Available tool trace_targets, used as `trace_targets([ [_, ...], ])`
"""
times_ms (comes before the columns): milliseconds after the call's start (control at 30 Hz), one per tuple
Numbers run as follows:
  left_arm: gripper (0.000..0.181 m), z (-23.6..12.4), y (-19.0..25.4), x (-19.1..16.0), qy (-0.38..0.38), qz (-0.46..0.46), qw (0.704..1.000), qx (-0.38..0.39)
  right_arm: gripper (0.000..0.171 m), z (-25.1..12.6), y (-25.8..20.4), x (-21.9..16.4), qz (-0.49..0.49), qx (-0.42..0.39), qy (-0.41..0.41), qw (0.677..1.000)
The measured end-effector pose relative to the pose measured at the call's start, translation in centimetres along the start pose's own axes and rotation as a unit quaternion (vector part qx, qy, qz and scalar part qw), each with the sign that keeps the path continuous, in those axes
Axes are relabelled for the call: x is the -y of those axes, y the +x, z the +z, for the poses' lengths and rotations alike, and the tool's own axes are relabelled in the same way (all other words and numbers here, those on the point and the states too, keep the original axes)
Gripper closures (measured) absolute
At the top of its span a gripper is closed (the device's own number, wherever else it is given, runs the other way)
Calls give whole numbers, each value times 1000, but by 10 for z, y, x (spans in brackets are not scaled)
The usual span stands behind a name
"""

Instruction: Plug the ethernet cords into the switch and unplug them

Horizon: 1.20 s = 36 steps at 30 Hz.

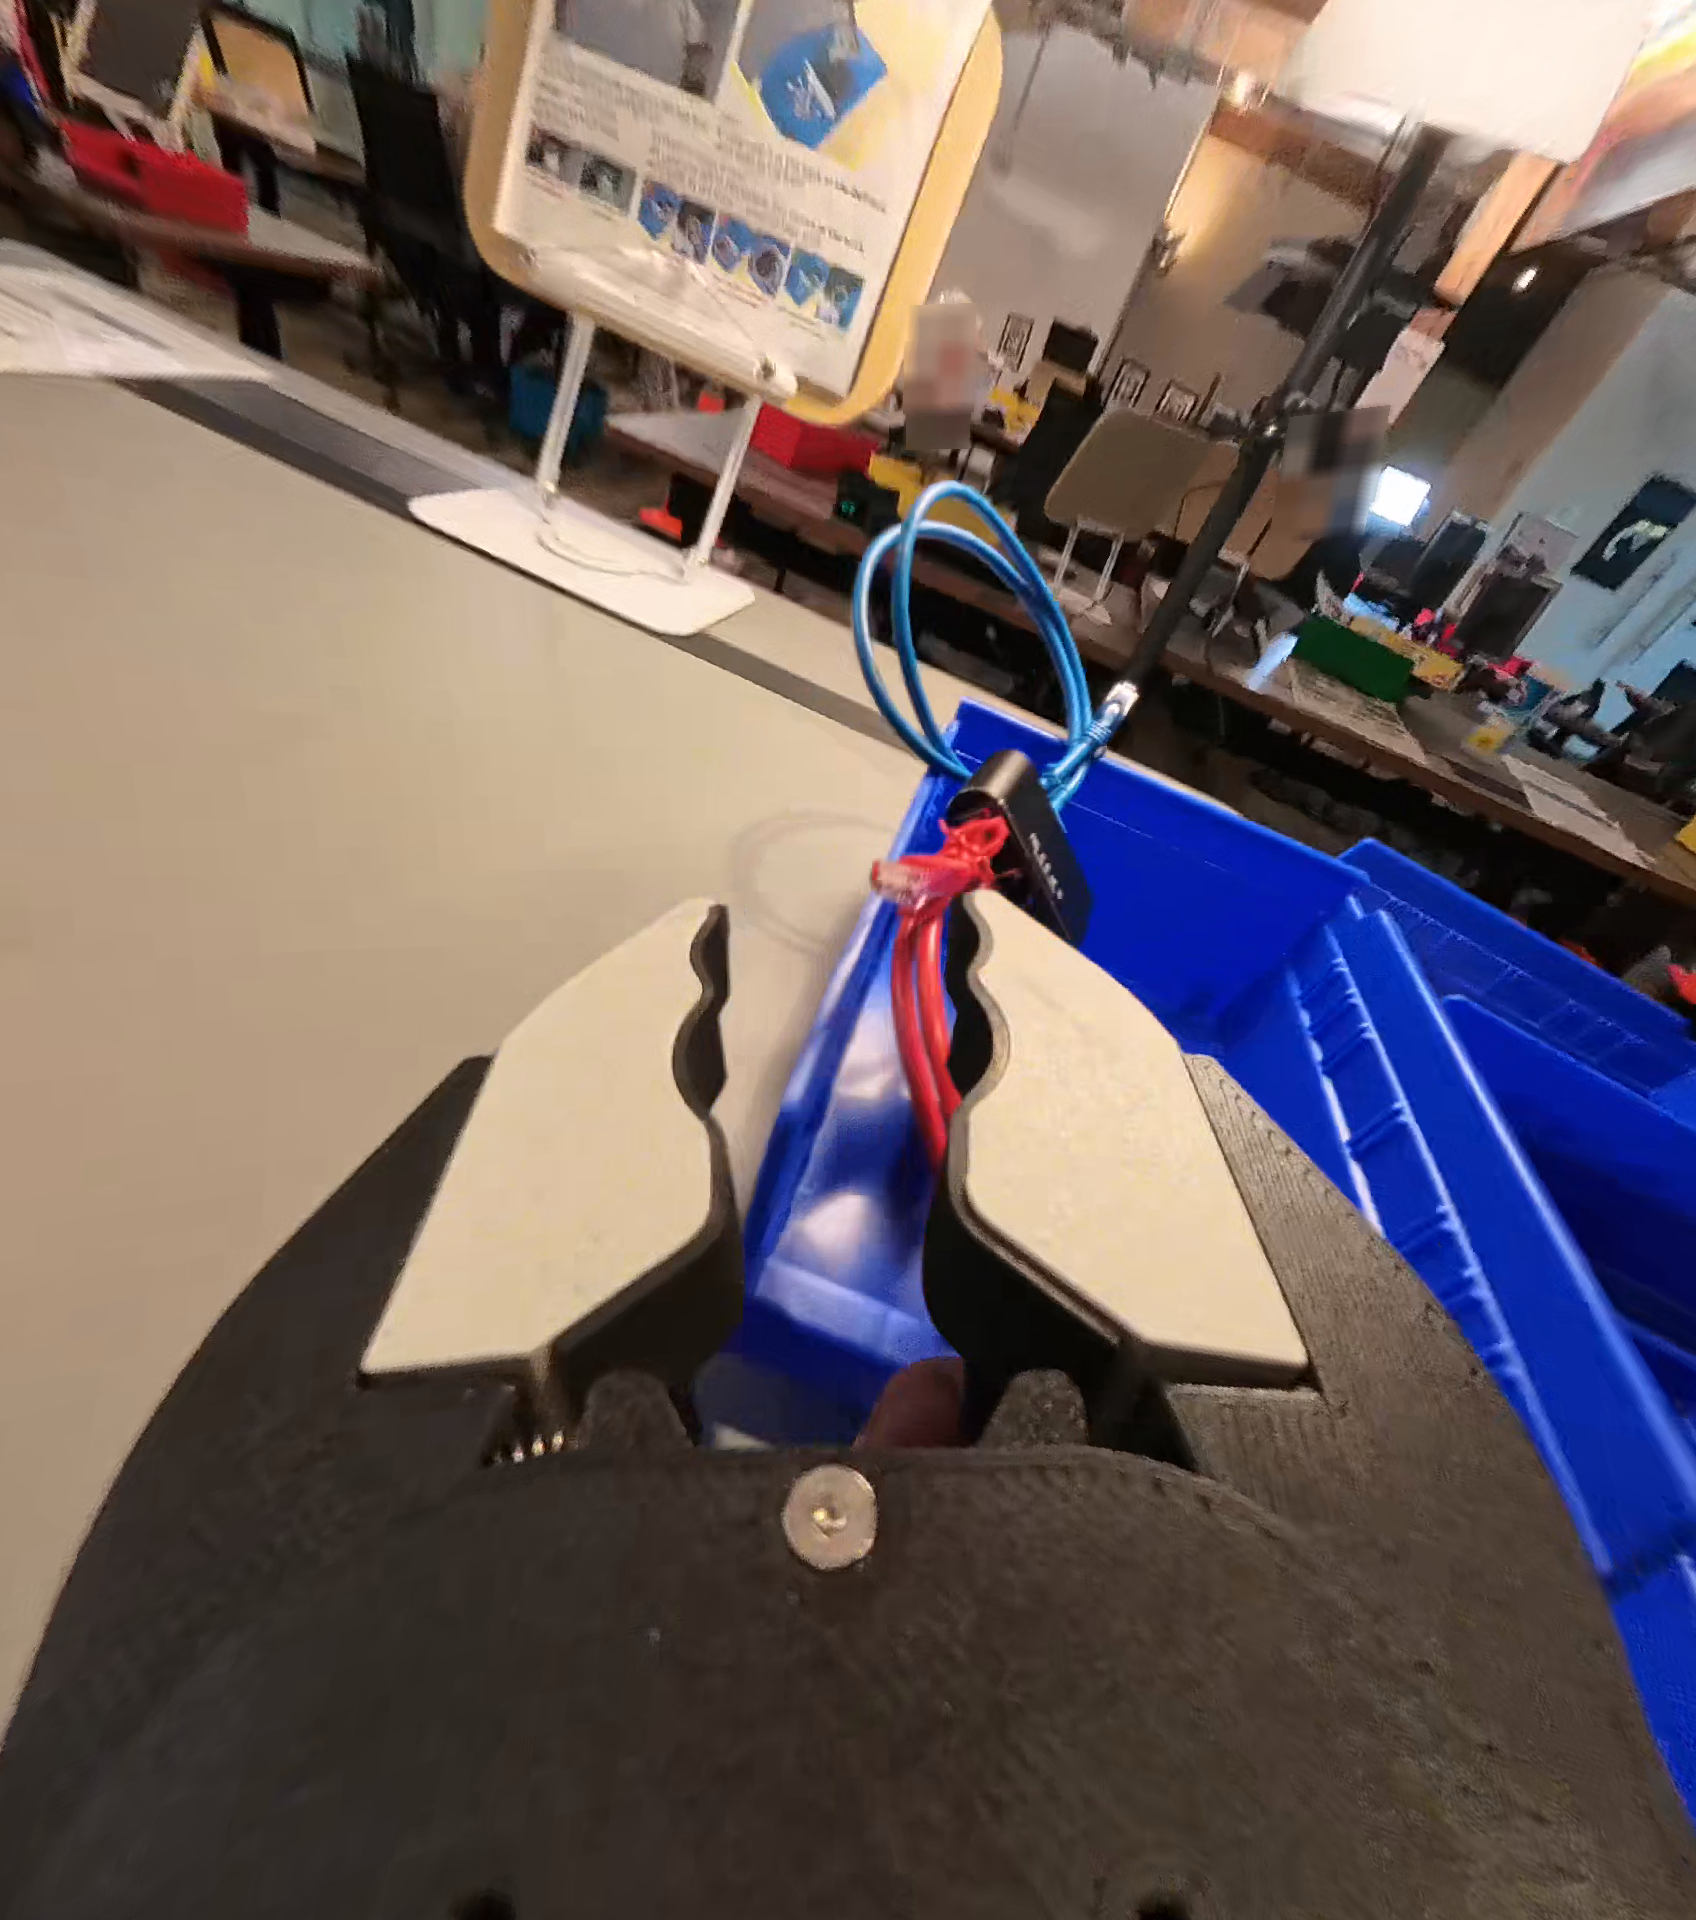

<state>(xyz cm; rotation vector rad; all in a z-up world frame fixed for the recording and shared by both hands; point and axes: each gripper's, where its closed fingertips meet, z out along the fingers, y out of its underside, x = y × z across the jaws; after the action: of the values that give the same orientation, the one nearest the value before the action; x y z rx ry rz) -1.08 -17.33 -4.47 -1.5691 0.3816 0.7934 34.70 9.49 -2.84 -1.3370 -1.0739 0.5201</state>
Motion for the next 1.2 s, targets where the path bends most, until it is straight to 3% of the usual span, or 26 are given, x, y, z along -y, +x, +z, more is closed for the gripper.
trace_targets([
  [133, 144, -47, -34, -13, 29, -129, 988, 81, 134, -3, -13, -15, 14, 1, 4, 1000],
  [267, 133, -103, -62, -45, -21, -149, 972, 178, 135, 20, -22, -36, -4, 22, -80, 997],
  [333, 129, -140, -88, -61, -47, -152, 955, 248, 143, 28, -19, -41, 5, 2, -87, 996],
  [400, 130, -171, -115, -77, -48, -175, 936, 302, 166, 33, -21, -42, 8, 3, -85, 996],
  [433, 130, -179, -124, -89, -56, -192, 930, 310, 168, 36, -20, -41, 8, -3, -85, 996],
  [500, 128, -177, -127, -115, -89, -236, 927, 279, 171, 39, -18, -42, 7, -11, -99, 995],
  [600, 118, -161, -121, -126, -113, -272, 929, 223, 171, 40, -16, -42, -4, -29, -123, 992],
  [800, 115, -140, -122, -165, -215, -290, 914, 186, 149, 37, -19, -42, -13, -28, -140, 990],
  [900, 139, -129, -116, -184, -262, -291, 908, 149, 134, 36, -16, -40, -19, -47, -137, 989],
  [967, 171, -125, -115, -182, -259, -267, 916, 148, 127, 31, -6, -39, -31, -82, -138, 987],
  [1100, 176, -125, -111, -171, -243, -222, 932, 155, 134, 33, -6, -51, -19, -67, -150, 986],
  [1200, 175, -130, -113, -160, -221, -196, 939, 177, 159, 41, -3, -76, -23, -76, -188, 979],
])
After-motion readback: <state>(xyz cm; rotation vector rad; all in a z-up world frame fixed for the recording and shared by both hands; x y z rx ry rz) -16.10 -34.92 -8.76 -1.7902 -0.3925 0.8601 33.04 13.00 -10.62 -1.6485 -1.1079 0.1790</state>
